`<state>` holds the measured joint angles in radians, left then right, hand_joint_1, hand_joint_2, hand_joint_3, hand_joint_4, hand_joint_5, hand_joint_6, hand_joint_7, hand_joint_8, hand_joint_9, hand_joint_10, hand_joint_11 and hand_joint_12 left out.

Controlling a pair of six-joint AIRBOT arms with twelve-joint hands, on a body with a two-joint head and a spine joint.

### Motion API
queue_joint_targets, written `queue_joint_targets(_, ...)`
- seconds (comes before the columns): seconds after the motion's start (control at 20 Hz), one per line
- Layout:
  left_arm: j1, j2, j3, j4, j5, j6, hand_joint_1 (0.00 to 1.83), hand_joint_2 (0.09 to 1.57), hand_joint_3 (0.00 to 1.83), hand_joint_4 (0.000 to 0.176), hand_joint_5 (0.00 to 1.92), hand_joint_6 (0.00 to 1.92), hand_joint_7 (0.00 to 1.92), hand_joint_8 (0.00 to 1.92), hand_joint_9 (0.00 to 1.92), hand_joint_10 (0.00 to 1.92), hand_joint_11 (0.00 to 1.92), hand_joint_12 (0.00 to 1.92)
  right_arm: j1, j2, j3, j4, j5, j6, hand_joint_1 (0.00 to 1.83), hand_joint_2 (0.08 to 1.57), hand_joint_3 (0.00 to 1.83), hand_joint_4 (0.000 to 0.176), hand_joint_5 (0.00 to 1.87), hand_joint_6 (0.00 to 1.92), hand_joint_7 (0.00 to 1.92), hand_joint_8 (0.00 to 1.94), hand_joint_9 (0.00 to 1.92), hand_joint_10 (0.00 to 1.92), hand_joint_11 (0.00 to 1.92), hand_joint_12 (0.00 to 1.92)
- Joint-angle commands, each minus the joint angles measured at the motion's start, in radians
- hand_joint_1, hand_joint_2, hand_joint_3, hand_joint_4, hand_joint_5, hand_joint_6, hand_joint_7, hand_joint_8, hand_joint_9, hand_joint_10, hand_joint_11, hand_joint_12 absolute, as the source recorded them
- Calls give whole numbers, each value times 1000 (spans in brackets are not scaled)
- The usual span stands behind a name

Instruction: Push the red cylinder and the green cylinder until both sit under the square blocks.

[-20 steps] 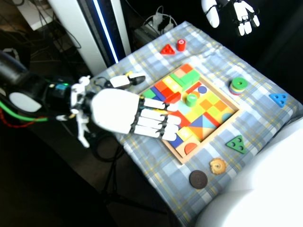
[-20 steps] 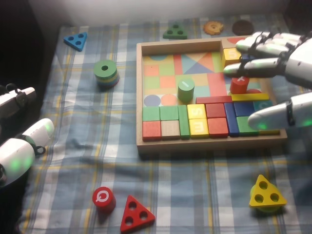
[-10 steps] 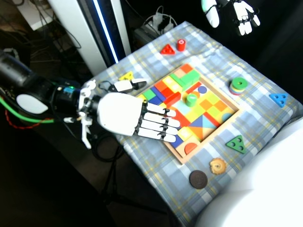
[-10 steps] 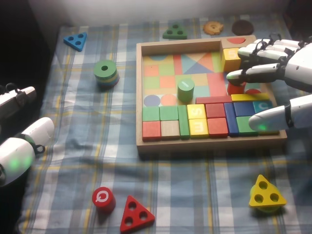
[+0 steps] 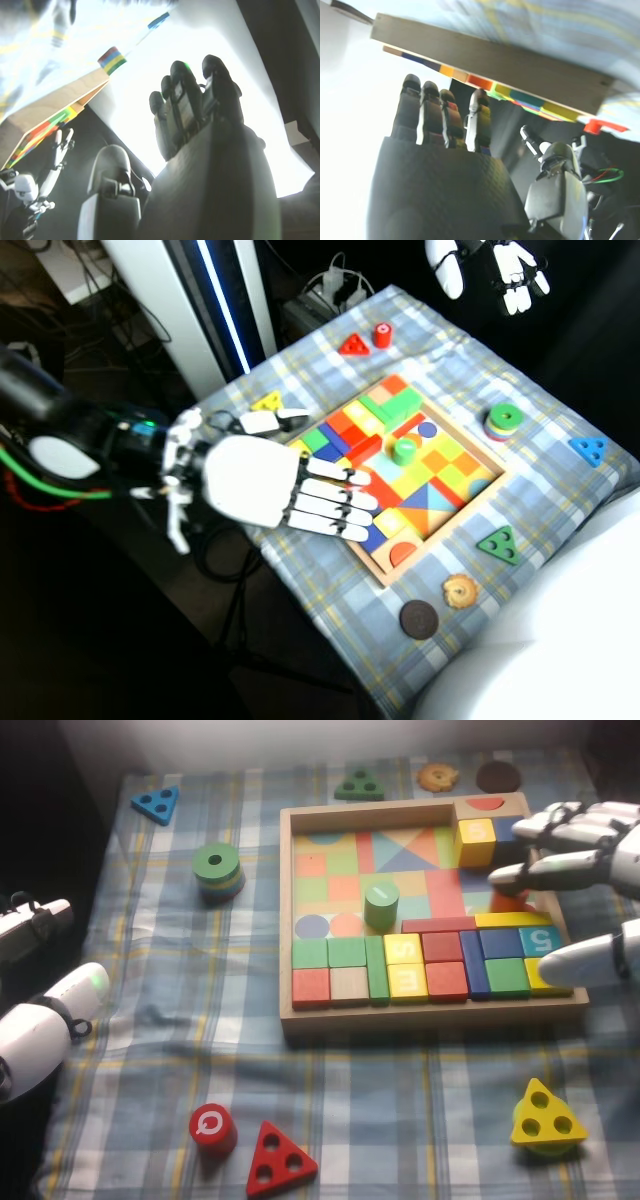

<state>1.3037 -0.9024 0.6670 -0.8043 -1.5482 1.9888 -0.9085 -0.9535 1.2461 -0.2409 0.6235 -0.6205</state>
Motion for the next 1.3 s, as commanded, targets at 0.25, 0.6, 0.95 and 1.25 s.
queue_joint_targets(0.25,-3,-2,3,44,-113,-5,263,1287,0,17,482,3,400,2,352,4,0,186,-3,25,-25,20,71,6,0,862,0,176,299,2,0,0,0,0,0,0)
queue_joint_targets(0.6,-3,-2,2,41,-112,-5,262,1290,0,2,489,1,416,2,358,1,0,206,-9,59,-47,23,71,6,0,880,4,176,303,2,0,0,0,0,0,0)
queue_joint_targets(0.95,-3,-2,3,38,-112,-5,293,1287,0,0,481,2,390,0,353,3,0,212,-8,75,-58,29,97,6,0,903,11,176,309,6,0,0,0,0,0,0)
queue_joint_targets(1.25,-2,-3,3,35,-112,-5,321,1286,1,0,471,1,414,4,374,5,0,287,-8,101,-81,38,150,6,0,873,0,176,314,3,0,0,0,0,0,0)
